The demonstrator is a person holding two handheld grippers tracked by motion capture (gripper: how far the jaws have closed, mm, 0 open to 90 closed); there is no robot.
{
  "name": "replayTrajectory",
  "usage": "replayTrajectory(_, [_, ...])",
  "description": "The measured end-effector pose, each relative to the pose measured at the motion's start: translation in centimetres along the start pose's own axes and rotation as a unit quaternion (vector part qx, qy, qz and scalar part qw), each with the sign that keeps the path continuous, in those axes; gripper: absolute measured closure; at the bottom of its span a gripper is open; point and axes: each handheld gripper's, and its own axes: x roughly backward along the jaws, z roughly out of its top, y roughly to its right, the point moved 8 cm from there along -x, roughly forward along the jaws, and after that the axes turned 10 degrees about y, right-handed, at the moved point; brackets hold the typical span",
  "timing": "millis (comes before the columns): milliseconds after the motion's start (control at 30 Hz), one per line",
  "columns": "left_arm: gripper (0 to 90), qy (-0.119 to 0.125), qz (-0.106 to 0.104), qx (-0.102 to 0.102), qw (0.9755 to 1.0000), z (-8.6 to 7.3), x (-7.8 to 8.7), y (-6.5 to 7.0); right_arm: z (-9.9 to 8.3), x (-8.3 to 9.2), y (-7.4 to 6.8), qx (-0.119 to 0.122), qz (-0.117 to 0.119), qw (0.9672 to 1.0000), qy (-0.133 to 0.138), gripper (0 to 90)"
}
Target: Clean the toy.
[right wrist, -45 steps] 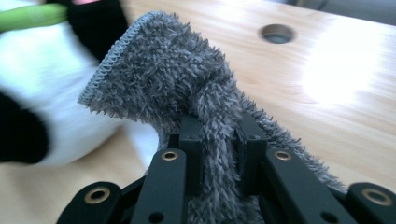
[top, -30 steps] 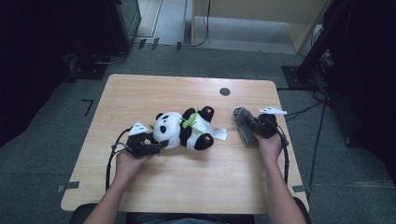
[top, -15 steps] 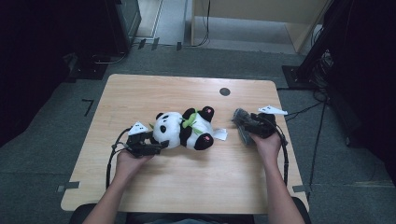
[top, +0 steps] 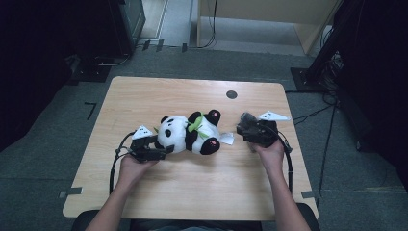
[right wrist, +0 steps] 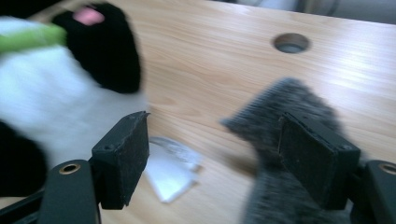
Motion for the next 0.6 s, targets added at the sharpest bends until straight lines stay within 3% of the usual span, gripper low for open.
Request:
replayTrajectory(100, [18.2,-0.001,0.001,0.0,1.0,0.0,0.0,0.0,0.2,0.2,-1.0,0.006,-0.001,1.0,-0.003,25.5])
replayTrajectory(267, [18.4,-0.005,0.001,0.003,1.0,0.1,0.1,0.1,0.6,0.4,-3.4,0.013,0.025,0.9996,0.0,25.6])
replayTrajectory(467, [17.9,-0.01,0.001,0.001,0.9999,0.2,0.1,0.1,1.0,0.6,-6.9,0.042,0.059,0.9973,0.008,25.3])
replayTrajectory(600, [17.8,-0.009,0.002,-0.001,1.0,0.2,0.0,0.1,1.4,0.9,-8.5,0.059,0.071,0.9957,0.013,24.6])
